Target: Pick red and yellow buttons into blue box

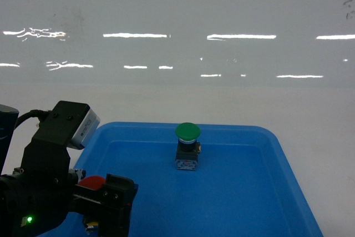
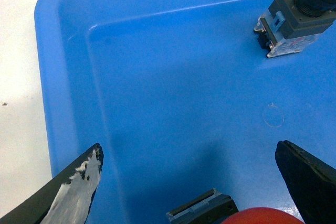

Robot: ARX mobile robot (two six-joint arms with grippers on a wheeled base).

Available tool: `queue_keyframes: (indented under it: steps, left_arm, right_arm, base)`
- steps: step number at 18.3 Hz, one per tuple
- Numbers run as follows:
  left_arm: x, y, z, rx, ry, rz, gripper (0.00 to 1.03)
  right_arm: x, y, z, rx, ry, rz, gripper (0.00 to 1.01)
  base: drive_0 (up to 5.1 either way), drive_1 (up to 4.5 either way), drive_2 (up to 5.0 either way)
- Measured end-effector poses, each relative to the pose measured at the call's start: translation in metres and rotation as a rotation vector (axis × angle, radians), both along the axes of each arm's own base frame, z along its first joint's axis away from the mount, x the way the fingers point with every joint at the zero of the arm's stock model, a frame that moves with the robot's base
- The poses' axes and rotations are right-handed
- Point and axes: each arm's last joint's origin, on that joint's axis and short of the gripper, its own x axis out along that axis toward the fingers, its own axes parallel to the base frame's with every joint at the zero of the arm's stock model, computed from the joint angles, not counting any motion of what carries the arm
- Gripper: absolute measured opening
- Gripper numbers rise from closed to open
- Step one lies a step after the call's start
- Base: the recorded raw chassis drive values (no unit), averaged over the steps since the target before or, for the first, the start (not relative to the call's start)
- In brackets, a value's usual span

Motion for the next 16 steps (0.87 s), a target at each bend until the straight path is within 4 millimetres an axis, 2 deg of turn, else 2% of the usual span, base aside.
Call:
queue_keyframes:
  steps: [1, 8, 9, 13, 16]
  left_arm:
    - [0.000, -0.001, 0.000, 0.003, -0.003, 0.001, 0.97]
    - [-0.009, -0.002, -0.005, 0.029, -0.007, 0.017, 0.32]
    - [-0.010, 0.000, -0.005, 0.033, -0.019, 0.033, 0.29]
    - [-0.012, 0.006, -0.002, 0.027, -0.049, 0.058, 0.29]
    - [-0.017, 0.015, 0.020, -0.009, -0.143, 0.092, 0.29]
  right_arm:
    - [0.000, 0.000, 0.000, 0.000, 0.000, 0.000, 0.32]
    - [0.000, 0.000, 0.000, 0.000, 0.000, 0.000, 0.32]
    - [0.000, 0.000, 0.000, 0.000, 0.000, 0.000, 0.32]
    - [0.000, 0.000, 0.000, 0.000, 0.000, 0.000, 0.32]
    - [0.000, 0.000, 0.000, 0.000, 0.000, 0.000, 0.32]
  base:
    - [0.0, 0.00, 0.0]
    - [0.0, 0.00, 0.0]
    - [0.0, 0.00, 0.0]
    - [0.0, 0.00, 0.0]
    - [0.0, 0.00, 0.0]
